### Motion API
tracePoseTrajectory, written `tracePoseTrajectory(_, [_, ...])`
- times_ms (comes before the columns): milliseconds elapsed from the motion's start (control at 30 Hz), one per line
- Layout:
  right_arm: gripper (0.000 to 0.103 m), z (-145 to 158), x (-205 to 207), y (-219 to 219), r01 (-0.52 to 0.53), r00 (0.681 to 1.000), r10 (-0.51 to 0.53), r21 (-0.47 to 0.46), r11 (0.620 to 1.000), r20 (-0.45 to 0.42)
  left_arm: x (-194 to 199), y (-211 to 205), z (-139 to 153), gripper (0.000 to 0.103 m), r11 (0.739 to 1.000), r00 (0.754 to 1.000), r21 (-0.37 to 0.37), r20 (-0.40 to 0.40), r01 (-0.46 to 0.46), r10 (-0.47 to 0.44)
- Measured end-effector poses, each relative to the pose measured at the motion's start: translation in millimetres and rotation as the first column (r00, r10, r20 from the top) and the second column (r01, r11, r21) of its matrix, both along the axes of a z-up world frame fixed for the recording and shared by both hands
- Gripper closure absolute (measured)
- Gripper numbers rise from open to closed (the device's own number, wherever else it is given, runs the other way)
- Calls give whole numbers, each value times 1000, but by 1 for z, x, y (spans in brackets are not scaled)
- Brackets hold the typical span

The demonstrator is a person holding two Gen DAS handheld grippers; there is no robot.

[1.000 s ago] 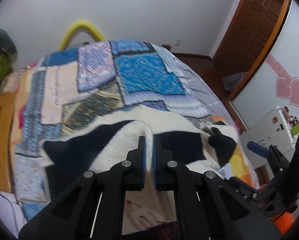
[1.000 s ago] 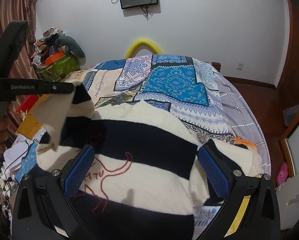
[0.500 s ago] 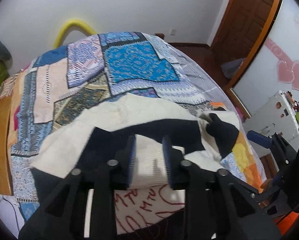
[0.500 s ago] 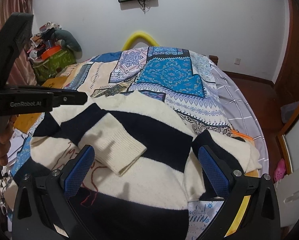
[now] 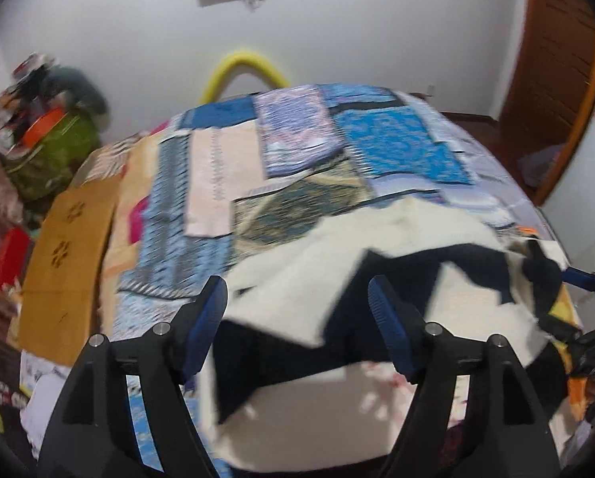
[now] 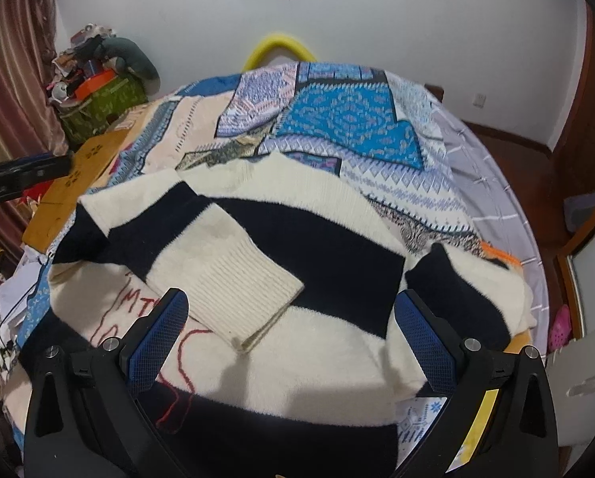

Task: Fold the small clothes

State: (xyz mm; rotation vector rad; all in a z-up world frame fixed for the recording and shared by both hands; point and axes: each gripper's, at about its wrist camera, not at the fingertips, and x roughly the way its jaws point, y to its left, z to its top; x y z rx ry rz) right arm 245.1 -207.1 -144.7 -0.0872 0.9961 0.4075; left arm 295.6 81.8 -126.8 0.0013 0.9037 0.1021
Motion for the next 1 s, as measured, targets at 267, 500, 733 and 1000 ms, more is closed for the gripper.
tracePoseTrajectory(267, [7, -20, 8, 10, 6, 996, -7, -19, 1000, -84, -23, 64, -42, 30, 994, 991, -4, -82, -110, 109])
tracePoseTrajectory(500, [26, -43, 15, 16, 6, 982, -7, -4, 1000, -190, -38, 81, -84, 30, 988, 977, -63, -172, -138, 126])
tracePoseTrajectory(733, [38, -64, 22, 21, 28, 957, -17, 37, 999, -288, -40, 73, -107, 30, 992, 975, -74, -208, -97, 80])
tracePoseTrajectory(1000, [52, -66, 23, 33, 17, 963, -1, 57, 998, -270, -36, 74, -121, 30, 992, 971, -90, -230, -93, 70])
